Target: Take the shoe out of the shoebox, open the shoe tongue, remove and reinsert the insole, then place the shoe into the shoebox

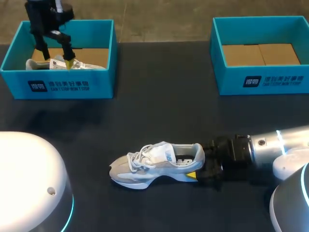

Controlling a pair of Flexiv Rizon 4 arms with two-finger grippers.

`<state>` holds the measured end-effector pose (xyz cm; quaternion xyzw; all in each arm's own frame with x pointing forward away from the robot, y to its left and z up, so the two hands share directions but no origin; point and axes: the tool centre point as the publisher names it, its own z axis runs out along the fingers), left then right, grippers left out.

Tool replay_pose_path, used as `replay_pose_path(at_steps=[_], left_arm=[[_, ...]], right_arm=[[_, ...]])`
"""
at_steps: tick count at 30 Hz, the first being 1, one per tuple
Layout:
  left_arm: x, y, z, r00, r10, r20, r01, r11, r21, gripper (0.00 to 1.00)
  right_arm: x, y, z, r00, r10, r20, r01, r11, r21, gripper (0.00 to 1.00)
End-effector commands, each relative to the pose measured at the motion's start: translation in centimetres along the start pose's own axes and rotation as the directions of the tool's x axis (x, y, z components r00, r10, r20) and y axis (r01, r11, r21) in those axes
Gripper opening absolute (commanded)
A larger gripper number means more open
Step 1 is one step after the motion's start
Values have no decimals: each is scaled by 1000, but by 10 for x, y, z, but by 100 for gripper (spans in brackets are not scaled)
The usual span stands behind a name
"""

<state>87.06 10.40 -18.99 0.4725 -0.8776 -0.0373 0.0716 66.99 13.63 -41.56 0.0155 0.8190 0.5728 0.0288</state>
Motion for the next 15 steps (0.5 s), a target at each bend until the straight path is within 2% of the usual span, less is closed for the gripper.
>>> replay_pose_path(at_steps=[1,14,15], left_arm=[[15,-1,6,997,63,51,-62,998,-16,100],[15,-1,6,997,63,51,-62,998,-16,100],[22,3,9,998,25,59,-24,1000,-11,100]], right_arm=[[0,0,2,1000,1,0,-1,1000,4,0],[0,0,2,1000,1,0,-1,1000,4,0],[0,0,2,1000,1,0,-1,1000,4,0]])
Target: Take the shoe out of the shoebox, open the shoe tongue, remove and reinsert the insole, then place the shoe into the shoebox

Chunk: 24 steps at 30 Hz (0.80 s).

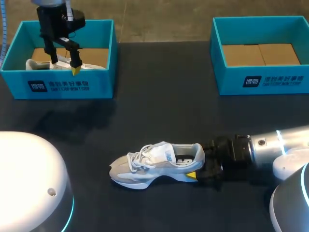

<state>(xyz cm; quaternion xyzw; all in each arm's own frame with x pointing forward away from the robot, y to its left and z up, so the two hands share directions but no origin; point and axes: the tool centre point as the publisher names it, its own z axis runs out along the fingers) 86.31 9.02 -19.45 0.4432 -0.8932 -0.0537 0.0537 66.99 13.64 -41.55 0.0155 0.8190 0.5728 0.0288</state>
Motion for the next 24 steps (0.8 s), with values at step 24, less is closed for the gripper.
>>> replay_pose_path(at_steps=[24], left_arm=[[135,49,41,861,-509,-2,509,860,44,100]], right_arm=[[0,0,1,1000,1,0,-1,1000,4,0]])
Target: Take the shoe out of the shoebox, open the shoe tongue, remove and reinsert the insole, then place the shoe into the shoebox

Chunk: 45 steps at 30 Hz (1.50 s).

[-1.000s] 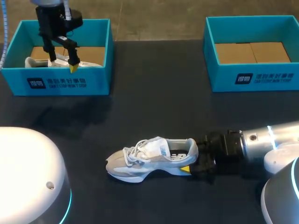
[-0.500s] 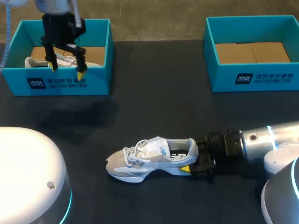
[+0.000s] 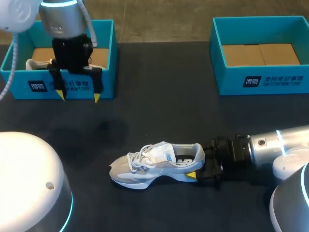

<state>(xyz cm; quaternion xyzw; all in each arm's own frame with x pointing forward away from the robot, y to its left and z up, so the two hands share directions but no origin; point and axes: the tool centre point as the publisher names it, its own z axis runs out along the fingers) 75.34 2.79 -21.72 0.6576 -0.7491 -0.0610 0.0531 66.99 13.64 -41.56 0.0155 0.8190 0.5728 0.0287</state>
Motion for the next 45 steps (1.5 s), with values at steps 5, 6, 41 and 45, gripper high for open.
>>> replay_pose_path(at_steps=[5,6,41,45], left_arm=[[38,19,15,999,-45,28,45,999,21,100],[42,20,17,998,-59,36,58,998,34,100],[158,74,40,985,-151,78,141,982,126,100],[178,77,51,982,-157,106,143,981,131,100]], right_arm=[[0,0,1,1000,1,0,-1,1000,4,0],[0,0,1,1000,1,0,-1,1000,4,0],[0,0,1,1000,1,0,-1,1000,4,0],[0,0,1,1000,1,0,-1,1000,4,0]])
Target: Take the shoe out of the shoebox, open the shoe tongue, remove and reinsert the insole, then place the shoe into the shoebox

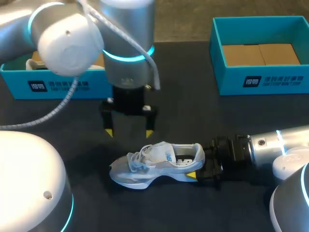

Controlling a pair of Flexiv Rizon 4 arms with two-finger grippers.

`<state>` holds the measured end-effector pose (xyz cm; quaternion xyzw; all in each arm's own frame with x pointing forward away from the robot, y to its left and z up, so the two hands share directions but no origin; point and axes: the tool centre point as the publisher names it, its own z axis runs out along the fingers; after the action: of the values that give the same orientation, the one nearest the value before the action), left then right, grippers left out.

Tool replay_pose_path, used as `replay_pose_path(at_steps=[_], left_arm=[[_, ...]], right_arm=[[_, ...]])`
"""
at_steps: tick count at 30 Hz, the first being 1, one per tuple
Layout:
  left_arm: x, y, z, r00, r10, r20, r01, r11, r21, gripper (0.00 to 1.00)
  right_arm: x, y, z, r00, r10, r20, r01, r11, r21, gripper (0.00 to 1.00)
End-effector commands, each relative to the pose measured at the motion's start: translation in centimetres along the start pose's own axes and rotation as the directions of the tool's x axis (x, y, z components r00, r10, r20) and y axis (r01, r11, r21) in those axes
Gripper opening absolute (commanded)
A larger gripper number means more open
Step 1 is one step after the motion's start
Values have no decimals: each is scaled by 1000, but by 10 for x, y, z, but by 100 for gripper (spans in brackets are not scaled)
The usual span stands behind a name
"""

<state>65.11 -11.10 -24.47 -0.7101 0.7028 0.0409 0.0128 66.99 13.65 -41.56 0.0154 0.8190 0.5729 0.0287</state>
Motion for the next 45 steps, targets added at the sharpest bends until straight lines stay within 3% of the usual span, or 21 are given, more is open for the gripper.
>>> replay_pose_path(at_steps=[1,15,25,42,45], left_arm=[[32,4,11,998,-6,59,5,1000,6,100],[70,0,28,999,-6,53,8,999,-43,100],[94,4,40,991,-45,125,50,998,-35,100],[106,11,69,971,-105,215,112,994,-19,100],[106,13,73,969,-105,225,113,993,-22,95]], right_arm=[[0,0,1,1000,1,0,-1,1000,4,0],[0,0,1,1000,1,0,-1,1000,4,0],[0,0,1,1000,1,0,-1,1000,4,0],[0,0,1,1000,1,0,-1,1000,4,0],[0,0,1,1000,1,0,-1,1000,4,0]])
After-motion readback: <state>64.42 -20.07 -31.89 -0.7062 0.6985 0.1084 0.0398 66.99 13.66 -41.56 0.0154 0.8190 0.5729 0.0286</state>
